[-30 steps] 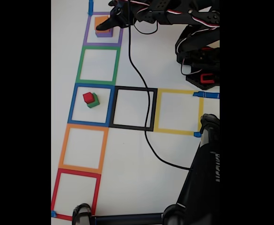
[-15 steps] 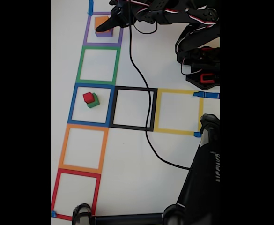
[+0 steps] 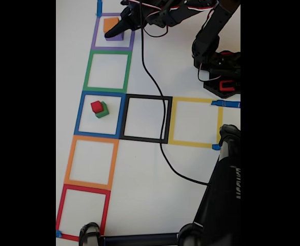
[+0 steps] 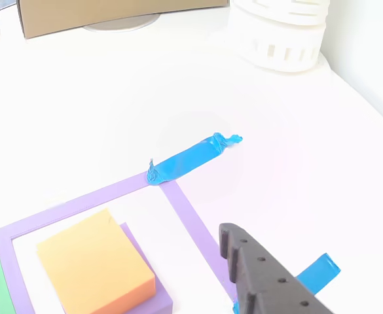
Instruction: Tower of hanoi
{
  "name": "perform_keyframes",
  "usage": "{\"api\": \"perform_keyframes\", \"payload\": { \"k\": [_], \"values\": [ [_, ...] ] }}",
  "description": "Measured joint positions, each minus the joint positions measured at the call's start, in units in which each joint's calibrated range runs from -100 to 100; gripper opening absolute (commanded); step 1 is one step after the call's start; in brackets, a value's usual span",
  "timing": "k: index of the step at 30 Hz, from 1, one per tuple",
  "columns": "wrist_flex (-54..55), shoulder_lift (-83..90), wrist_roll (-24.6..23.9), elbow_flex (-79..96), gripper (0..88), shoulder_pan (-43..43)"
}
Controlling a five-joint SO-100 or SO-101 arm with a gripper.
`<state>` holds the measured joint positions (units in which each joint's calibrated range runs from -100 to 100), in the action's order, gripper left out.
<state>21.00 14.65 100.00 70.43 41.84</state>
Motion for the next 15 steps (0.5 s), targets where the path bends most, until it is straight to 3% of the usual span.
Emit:
{"api": "perform_keyframes", "payload": {
  "k": [15],
  "values": [
    [21.85, -19.00, 0.00, -3.01, 48.3, -0.94]
  ]
}}
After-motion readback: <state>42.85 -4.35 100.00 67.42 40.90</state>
